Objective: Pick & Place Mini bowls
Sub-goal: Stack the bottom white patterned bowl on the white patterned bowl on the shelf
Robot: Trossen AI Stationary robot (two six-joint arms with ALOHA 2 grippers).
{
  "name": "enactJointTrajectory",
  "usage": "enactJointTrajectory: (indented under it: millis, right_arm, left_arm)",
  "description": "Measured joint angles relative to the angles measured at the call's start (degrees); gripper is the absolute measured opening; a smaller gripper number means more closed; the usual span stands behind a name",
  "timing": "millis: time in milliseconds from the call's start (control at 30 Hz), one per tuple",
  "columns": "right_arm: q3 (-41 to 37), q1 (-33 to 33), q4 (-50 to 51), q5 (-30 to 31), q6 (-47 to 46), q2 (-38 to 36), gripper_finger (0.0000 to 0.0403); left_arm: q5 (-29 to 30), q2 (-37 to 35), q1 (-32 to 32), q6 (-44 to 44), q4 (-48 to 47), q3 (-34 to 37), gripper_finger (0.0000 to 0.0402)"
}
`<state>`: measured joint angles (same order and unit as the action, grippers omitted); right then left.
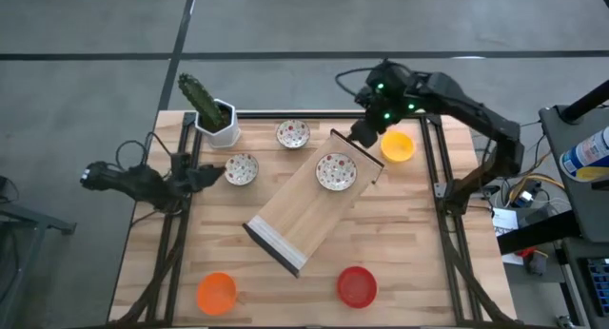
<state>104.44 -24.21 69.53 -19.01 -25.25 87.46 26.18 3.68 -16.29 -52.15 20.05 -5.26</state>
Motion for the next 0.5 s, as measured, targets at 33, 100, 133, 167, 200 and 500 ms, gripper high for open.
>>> enactJointTrajectory:
  millis: [33, 100, 133, 167, 200, 500]
  right_arm:
    - [0.9, 0.1, 0.0, 1.0, 0.0, -0.4, 0.0155]
    - [2.7, 0.5, 0.0, 2.6, 0.0, -1.0, 0.0153]
    - [3.5, 0.6, 0.0, 3.3, 0.0, -1.3, 0.0153]
    - [4.2, 0.7, 0.0, 4.2, 0.0, -1.5, 0.0153]
    - [4.9, 0.7, 0.0, 4.8, 0.0, -1.6, 0.0153]
    - [7.7, 1.0, -0.6, 5.7, 0.2, -2.0, 0.0152]
  left_arm:
    - [0.4, 0.1, 0.0, 0.1, -5.0, -1.6, 0.0153]
    - [1.1, 0.5, 0.0, 1.1, -15.6, -5.2, 0.0156]
    - [1.6, 0.8, 0.0, 1.4, -20.9, -7.2, 0.0156]
    - [2.1, 1.1, 0.0, 1.7, -26.1, -9.2, 0.0156]
    - [2.7, 1.5, 0.0, 2.6, -30.9, -11.3, 0.0156]
    - [3.3, 11.1, 0.0, 19.2, -53.6, -24.5, 0.0156]
